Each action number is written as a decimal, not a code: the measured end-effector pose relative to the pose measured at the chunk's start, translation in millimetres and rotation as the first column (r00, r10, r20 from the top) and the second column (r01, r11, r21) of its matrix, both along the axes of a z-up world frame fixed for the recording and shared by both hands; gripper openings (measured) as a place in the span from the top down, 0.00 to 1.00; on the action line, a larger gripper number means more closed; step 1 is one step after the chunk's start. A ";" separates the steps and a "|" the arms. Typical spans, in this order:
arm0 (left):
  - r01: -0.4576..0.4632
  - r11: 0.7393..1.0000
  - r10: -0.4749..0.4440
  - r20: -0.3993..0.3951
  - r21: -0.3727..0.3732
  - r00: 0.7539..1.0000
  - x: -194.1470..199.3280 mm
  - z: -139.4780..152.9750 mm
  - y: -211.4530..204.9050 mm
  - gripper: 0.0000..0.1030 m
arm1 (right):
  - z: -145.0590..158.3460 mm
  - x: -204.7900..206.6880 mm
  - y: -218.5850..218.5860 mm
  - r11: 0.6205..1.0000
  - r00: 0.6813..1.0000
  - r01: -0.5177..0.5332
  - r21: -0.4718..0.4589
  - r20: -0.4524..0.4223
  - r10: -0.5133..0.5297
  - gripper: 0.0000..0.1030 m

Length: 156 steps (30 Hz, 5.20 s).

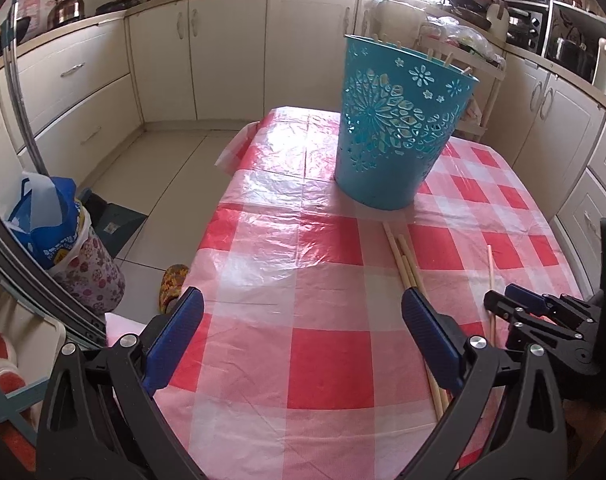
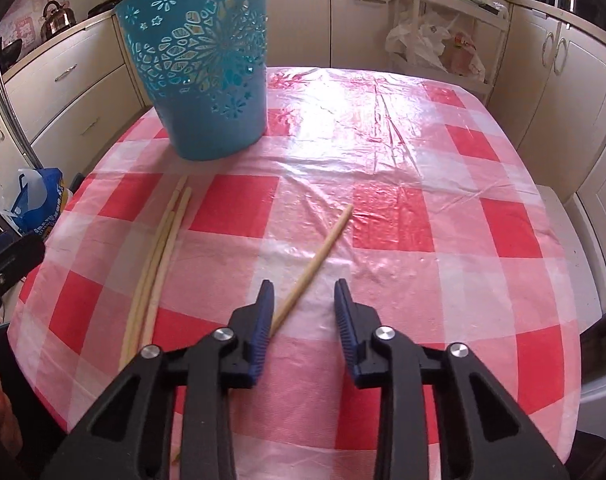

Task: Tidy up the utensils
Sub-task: 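Bring both open tools back down to the remaining sticks, then grasp a wooden stick with the left tool while the right tool grasps another, then lift both held sticks up and over the teal bin opening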

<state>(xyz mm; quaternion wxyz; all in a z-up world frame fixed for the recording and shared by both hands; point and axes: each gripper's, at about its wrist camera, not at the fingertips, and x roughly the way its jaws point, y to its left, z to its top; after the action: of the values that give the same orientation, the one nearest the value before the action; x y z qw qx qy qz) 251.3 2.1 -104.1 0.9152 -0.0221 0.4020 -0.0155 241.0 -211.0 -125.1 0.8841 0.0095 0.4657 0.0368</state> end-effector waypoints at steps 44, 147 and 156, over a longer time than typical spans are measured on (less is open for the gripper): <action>0.108 0.989 -0.093 -0.144 0.098 0.985 16.5 -44.7 -49.6 0.08 | -3.6 -13.7 -10.9 0.987 0.995 -0.066 0.147 0.089 0.054 0.49; 0.185 0.941 -0.155 0.123 -0.282 0.980 53.6 39.2 20.3 0.95 | 61.9 18.6 -30.5 0.828 0.986 -0.137 0.544 0.158 0.059 0.94; 0.240 0.913 -0.114 0.360 -0.329 0.926 79.2 126.9 18.5 0.95 | 155.1 56.8 -17.4 0.799 0.914 -0.246 0.549 0.405 0.003 0.94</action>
<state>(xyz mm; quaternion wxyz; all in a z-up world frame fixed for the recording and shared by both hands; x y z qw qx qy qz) 330.5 20.6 22.8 0.9441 -0.1528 0.2319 -0.1777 297.9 -228.4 30.0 0.9063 0.2444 0.2482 0.2395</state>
